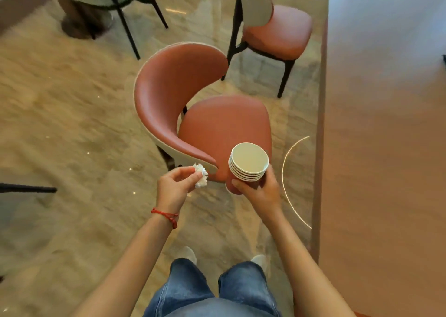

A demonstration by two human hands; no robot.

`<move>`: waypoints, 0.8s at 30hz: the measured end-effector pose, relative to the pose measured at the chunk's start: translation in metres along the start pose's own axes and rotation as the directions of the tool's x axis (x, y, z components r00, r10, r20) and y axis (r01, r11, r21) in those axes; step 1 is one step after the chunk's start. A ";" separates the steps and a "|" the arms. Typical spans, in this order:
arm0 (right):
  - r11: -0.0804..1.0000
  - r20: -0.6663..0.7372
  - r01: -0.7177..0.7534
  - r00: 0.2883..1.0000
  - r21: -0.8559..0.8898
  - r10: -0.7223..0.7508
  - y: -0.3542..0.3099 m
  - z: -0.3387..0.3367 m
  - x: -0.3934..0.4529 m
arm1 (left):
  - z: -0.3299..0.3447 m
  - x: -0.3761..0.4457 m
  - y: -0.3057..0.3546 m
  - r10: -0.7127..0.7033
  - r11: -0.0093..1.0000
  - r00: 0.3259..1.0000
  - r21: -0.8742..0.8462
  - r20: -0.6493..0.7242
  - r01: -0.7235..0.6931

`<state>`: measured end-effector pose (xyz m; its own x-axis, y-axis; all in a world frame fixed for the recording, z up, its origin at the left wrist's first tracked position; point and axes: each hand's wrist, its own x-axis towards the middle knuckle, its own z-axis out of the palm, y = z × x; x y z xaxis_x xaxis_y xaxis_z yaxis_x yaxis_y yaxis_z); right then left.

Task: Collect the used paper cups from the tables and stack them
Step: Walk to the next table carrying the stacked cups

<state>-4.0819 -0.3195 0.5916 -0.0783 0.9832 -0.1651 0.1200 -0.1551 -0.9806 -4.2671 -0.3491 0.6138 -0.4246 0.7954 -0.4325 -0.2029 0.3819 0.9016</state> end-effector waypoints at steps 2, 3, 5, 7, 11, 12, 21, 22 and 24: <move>1.000 0.068 0.020 0.997 -0.010 -0.019 -0.008 0.044 0.005 | -0.042 0.012 0.008 -0.009 0.998 0.998 -0.061 -0.059 0.006; 1.000 0.097 0.025 0.995 -0.004 -0.024 -0.011 0.065 0.009 | -0.062 0.019 0.012 -0.012 0.996 0.996 -0.084 -0.090 0.004; 0.999 0.168 0.040 0.985 -0.003 -0.039 -0.018 0.107 0.018 | -0.101 0.031 0.020 -0.014 0.991 0.988 -0.136 -0.153 -0.008; 0.997 0.251 0.076 0.966 -0.028 -0.067 -0.027 0.146 0.026 | -0.136 0.041 0.026 -0.012 0.981 0.975 -0.189 -0.221 -0.031; 0.989 0.403 0.140 0.909 -0.056 -0.106 -0.040 0.211 0.048 | -0.195 0.064 0.030 -0.018 0.964 0.938 -0.254 -0.347 -0.075; 0.986 0.433 0.154 0.894 -0.060 -0.113 -0.036 0.226 0.056 | -0.206 0.072 0.025 -0.022 0.960 0.926 -0.266 -0.376 -0.085; 0.990 0.626 0.111 0.779 -0.081 -0.036 -0.046 0.340 0.149 | -0.275 0.160 0.046 -0.069 0.939 0.830 -0.318 -0.553 -0.134; 0.990 0.640 0.113 0.768 -0.079 -0.036 -0.047 0.353 0.161 | -0.281 0.171 0.051 -0.076 0.939 0.818 -0.316 -0.571 -0.133; 0.991 0.662 0.111 0.749 -0.070 -0.037 -0.053 0.378 0.185 | -0.294 0.192 0.065 -0.090 0.935 0.795 -0.326 -0.600 -0.140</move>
<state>-4.4766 -0.1659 0.5727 -0.7181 0.6778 -0.1575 0.1798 -0.0379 -0.9830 -4.6208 -0.3099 0.5896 -0.8486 0.3156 -0.4247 -0.4177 0.0930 0.9038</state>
